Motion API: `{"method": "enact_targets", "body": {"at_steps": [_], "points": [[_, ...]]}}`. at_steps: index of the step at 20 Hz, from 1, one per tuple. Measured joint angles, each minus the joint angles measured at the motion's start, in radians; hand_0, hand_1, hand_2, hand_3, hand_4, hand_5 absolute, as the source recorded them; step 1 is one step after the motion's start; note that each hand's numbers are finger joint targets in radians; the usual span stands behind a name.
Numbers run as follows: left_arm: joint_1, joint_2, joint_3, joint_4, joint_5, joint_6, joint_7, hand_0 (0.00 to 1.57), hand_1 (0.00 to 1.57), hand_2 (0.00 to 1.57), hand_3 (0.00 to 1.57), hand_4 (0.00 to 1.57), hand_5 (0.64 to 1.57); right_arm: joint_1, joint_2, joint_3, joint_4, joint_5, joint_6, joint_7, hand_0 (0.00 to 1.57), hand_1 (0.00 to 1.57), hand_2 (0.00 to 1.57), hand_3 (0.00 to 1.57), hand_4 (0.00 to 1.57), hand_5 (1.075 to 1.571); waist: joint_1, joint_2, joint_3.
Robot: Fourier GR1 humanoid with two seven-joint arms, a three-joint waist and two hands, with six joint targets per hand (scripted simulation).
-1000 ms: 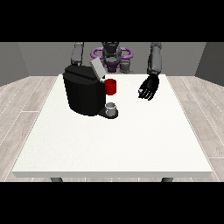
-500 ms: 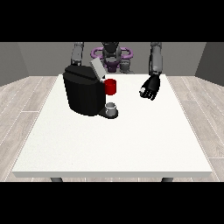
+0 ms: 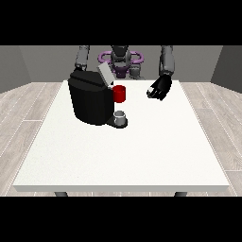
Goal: Insert the coffee pod into the coffee machine and close the lid
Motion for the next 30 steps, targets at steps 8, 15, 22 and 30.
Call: {"method": "enact_targets", "body": {"at_steps": [8, 15, 22, 30], "points": [[-0.082, -0.023, 0.02, -0.04, 0.031, -0.157, 0.048, 1.42, 1.42, 1.4, 1.34, 0.56, 1.571, 0.009, -0.004, -0.015, 0.05, -0.006, 0.009, -0.034, 0.0, 0.0, 0.0, 0.0, 0.0, 1.571, 0.012, -0.065, -0.0001], [-0.182, -0.026, 0.035, -0.082, 0.043, -0.268, 0.105, 1.34, 1.34, 1.37, 1.35, 0.56, 1.571, 0.007, 0.01, -0.016, 0.046, -0.026, 0.024, -0.033, 0.0, 0.0, 0.0, 0.0, 0.0, 1.571, -0.009, -0.101, 0.0], [-0.294, -0.031, 0.099, -0.078, 0.073, -0.304, 0.167, 1.22, 1.22, 1.27, 1.29, 0.51, 1.571, -0.024, 0.004, -0.012, 0.006, -0.035, 0.014, -0.03, 0.0, 0.0, 0.0, 0.0, 0.0, 1.571, -0.059, -0.069, -0.0001], [-0.445, 0.023, 0.179, -0.042, 0.106, -0.339, 0.221, 1.16, 1.16, 1.25, 1.27, 0.48, 1.571, -0.088, -0.013, -0.016, -0.047, -0.03, 0.016, 0.01, 0.0, 0.0, 0.0, 0.0, 0.18, 1.571, -0.125, 0.006, -0.0002]]}}
